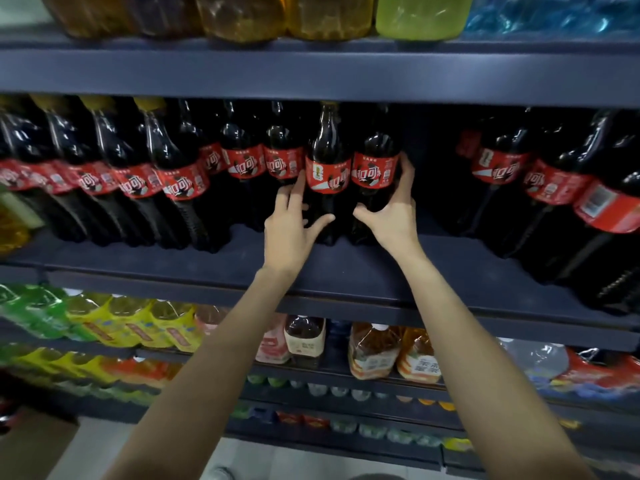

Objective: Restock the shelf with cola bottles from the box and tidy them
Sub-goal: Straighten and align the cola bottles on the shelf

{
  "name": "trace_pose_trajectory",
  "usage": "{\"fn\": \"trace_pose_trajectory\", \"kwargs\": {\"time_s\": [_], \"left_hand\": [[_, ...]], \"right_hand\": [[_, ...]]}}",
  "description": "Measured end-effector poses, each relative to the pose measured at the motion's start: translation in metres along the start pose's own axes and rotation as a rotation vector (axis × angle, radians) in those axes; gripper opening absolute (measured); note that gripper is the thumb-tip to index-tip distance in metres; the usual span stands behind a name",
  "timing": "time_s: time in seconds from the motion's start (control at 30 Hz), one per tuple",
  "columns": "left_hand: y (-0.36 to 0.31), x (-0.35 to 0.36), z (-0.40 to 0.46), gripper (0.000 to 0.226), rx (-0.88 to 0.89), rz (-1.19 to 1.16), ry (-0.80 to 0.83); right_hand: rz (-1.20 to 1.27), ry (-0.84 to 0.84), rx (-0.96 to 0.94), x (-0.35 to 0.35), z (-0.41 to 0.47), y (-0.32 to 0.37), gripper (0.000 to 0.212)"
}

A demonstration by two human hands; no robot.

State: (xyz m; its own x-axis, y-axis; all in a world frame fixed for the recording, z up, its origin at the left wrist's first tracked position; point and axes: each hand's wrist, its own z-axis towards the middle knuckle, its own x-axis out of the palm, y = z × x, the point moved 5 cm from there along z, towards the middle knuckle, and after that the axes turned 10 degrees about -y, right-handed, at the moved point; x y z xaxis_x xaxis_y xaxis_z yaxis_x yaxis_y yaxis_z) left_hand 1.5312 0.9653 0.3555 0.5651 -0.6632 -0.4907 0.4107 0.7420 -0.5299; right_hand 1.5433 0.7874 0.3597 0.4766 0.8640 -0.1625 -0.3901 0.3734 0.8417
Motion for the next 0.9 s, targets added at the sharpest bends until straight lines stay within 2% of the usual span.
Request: {"fn": "trace_pose_trajectory", "kwargs": {"time_s": [0.13,0.33,0.5,0.57,0.67,0.9], "left_hand": [[-0.008,0.009,0.007,0.068,-0.028,-0.017,-0.043],[-0.01,0.022,0.004,0.071,-0.011,0.01,-0.092],[-0.006,0.023,0.007,0.077,-0.032,0.028,-0.087],[-0.005,0.025,0.005,0.085,-0.045,0.042,-0.078],[-0.008,0.028,0.001,0.091,-0.049,0.081,-0.106],[-0.01,0.034,-0.004,0.087,-0.063,0.096,-0.19]], "right_hand": [[-0.02,-0.002,-0.016,0.003,0.002,-0.001,0.096],[-0.044,-0.033,0.009,0.001,0.015,-0.01,0.095],[-0.109,-0.012,0.102,0.002,0.044,-0.028,0.083],[-0.151,0.019,0.112,0.006,0.046,-0.036,0.091],[-0.367,-0.011,0.138,0.01,0.04,-0.046,0.106],[-0.309,-0.109,0.085,0.019,0.065,-0.047,0.096]]}}
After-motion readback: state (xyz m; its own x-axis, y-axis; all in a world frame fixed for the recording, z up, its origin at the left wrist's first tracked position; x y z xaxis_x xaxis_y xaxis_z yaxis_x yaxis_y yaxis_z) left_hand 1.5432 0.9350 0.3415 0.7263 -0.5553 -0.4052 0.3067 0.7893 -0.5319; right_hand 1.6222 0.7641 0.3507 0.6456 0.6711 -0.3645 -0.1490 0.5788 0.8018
